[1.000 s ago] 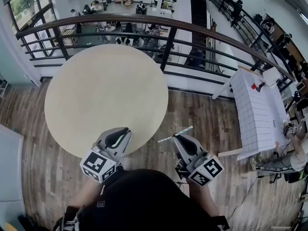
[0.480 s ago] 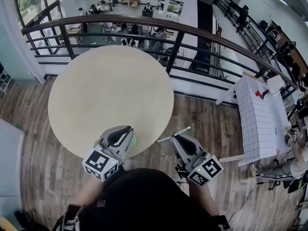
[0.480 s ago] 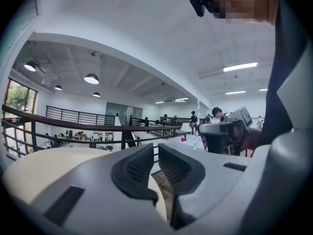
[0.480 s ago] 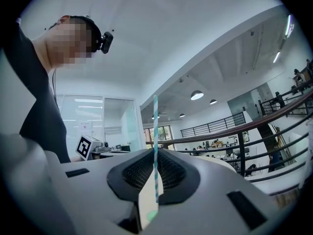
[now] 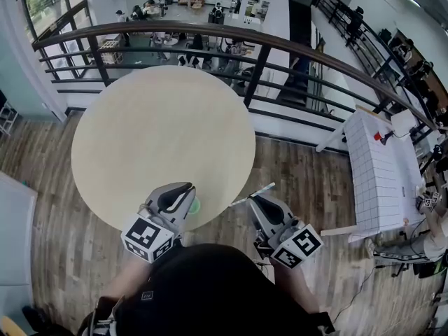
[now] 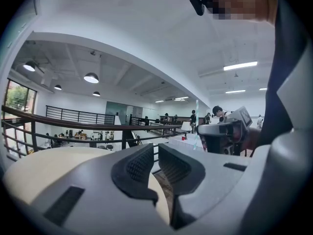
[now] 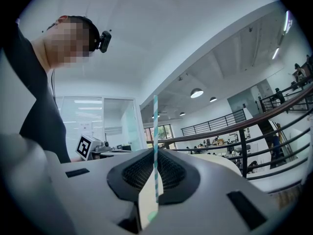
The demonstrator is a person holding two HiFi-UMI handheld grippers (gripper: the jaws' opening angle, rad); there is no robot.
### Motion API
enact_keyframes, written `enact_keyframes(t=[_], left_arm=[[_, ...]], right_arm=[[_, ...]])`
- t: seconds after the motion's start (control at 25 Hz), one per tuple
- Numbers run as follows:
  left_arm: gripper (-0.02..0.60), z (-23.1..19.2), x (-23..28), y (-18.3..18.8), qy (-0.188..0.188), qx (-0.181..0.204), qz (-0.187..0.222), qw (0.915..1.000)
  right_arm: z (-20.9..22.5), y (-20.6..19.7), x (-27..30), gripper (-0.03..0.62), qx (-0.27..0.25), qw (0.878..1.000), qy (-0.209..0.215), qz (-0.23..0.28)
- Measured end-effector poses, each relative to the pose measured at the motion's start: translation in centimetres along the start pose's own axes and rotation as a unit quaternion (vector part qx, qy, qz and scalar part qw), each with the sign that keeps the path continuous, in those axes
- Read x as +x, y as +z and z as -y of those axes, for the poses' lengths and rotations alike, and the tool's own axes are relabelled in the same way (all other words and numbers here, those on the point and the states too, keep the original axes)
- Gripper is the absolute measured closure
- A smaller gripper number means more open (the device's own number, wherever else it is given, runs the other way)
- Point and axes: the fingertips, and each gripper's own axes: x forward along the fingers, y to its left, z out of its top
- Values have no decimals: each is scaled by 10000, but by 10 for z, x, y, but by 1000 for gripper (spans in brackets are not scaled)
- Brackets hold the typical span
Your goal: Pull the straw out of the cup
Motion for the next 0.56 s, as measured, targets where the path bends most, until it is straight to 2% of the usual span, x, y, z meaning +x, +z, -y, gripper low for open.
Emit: enact_keyframes(t=[0.56], left_arm=[[548,-5,2,-11,39,-124,-105,9999]], right_arm=[[1,-6,7,556,52,9999,93,-111]])
